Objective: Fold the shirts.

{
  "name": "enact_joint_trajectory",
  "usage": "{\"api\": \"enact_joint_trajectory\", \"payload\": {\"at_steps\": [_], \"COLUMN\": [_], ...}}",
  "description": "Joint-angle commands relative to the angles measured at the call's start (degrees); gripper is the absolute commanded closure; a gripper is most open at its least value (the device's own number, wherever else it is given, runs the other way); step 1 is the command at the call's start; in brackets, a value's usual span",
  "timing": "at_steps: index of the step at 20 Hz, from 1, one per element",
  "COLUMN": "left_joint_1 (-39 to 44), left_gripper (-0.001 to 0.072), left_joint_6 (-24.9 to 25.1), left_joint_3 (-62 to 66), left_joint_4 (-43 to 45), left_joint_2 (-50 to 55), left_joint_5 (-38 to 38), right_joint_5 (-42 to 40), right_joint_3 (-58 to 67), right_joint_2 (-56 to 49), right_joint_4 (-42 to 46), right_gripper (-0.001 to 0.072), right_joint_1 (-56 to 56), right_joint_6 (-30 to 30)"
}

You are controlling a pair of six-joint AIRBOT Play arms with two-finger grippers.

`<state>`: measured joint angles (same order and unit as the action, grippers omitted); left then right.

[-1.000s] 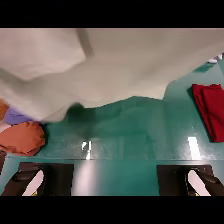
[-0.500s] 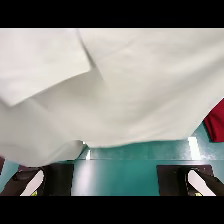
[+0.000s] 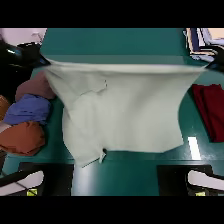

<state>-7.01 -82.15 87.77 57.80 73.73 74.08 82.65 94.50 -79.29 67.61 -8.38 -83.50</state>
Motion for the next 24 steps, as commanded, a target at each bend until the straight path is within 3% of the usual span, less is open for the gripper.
{"api": "enact_joint_trajectory", "payload": {"at_steps": [1,3,6,9,12,16,18,19,20,24], "left_joint_1": [1.8,2.6,2.4,1.2,0.9,1.1,1.1,1.1,1.1,1.1], "left_gripper": [0.0683,0.0683,0.0683,0.0683,0.0684,0.0683,0.0657,0.0392,0.0279,0.0279], "left_joint_6": [4.1,6.0,6.1,6.1,5.5,5.1,2.4,2.4,1.5,-0.7], "left_joint_3": [-3.0,-3.0,-3.0,-1.6,-3.1,-10.3,-12.7,-13.2,-13.2,-14.8], "left_joint_4": [-2.1,-3.4,-3.9,-3.2,3.4,4.9,5.1,5.2,5.4,14.9], "left_joint_2": [13.2,17.6,19.3,19.2,19.1,18.7,18.7,18.7,18.6,10.7], "left_joint_5": [-9.8,-18.2,-24.3,-16.7,-7.0,-6.5,-6.2,-5.6,-4.6,2.1], "right_joint_5": [-7.5,-14.1,-20.9,-19.7,-19.4,-21.4,-21.4,-20.7,-19.4,-15.0], "right_joint_3": [-4.2,-4.1,-4.1,-4.3,-10.3,-21.7,-24.6,-25.0,-24.9,-25.0], "right_joint_2": [-11.0,-14.9,-16.7,-14.8,-10.3,-6.4,-6.1,-6.1,-5.9,0.3], "right_joint_4": [-0.1,-0.7,-0.6,0.2,0.4,0.5,-0.2,-1.1,-2.1,-3.0], "right_gripper": [0.0694,0.0694,0.0695,0.0695,0.0695,0.0694,0.0689,0.0513,0.0262,0.0258], "right_joint_1": [2.3,3.3,4.3,4.3,4.3,4.3,4.3,4.3,4.1,1.8], "right_joint_6": [0.0,0.0,0.0,0.9,2.2,2.2,2.2,2.1,2.1,2.1]}}
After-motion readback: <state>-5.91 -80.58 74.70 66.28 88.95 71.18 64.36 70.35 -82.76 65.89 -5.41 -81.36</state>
